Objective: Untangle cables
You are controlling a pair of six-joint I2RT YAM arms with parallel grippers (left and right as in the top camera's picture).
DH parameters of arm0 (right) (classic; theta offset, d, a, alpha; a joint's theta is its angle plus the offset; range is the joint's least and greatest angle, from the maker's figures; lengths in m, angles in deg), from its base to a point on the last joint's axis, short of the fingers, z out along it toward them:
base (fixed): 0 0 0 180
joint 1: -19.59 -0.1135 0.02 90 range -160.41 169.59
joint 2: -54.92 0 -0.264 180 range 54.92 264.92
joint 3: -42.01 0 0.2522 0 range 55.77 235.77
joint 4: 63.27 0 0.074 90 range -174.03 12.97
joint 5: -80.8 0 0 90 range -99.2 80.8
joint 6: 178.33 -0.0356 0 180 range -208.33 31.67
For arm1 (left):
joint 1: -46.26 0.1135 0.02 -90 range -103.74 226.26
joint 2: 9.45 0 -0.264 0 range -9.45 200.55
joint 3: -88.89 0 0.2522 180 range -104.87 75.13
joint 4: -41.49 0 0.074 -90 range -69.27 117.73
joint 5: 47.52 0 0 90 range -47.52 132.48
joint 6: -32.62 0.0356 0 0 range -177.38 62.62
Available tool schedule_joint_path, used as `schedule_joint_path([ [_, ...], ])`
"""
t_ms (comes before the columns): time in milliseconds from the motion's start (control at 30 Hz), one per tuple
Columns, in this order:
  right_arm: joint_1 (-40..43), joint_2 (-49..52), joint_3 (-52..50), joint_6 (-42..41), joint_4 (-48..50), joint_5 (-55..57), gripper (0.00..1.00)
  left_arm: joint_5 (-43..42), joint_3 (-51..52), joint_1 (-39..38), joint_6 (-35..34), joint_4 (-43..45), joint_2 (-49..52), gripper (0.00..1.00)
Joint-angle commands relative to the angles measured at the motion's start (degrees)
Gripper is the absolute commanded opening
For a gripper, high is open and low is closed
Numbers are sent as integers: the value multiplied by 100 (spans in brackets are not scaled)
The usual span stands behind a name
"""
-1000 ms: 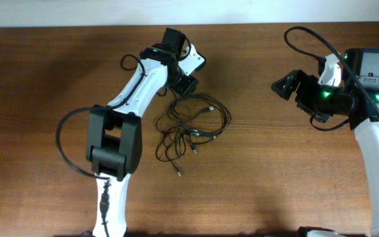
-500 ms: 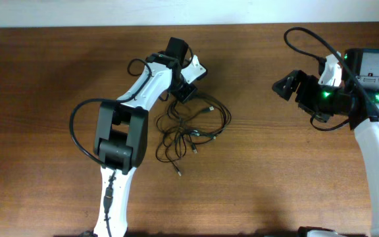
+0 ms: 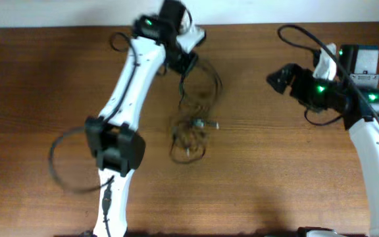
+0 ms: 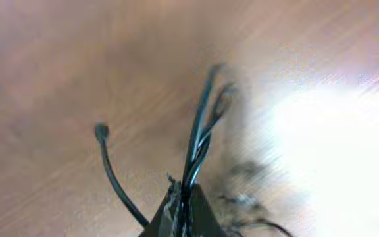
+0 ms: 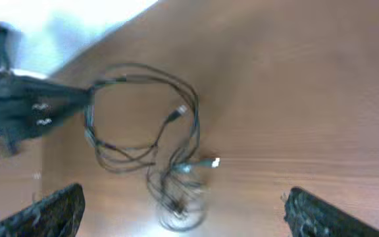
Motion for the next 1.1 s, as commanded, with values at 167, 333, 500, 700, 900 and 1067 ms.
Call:
schedule_joint_path([
  [167,-1014,7,46,-380,1694,-704,98,-1001,-1362,-28,-750,-881,-929,0],
  [333,-1558,52,46,-378,1751,212,99,-1823,-1362,-26,-745,-949,-973,0],
  [500,-1714,356,44,-380,1849,584,99,-2402,-1362,-26,-745,-1016,-1274,0],
  [700,-1714,535,44,-1217,2428,1255,99,-3521,-1362,149,-739,-1054,-2011,0],
  [900,-1674,551,44,-1460,2476,2225,99,-4787,-1362,767,-741,-1095,-2562,0],
  [1067,-1047,551,44,-1930,2308,2199,99,-5075,-1362,1204,-643,-1462,-2745,0],
])
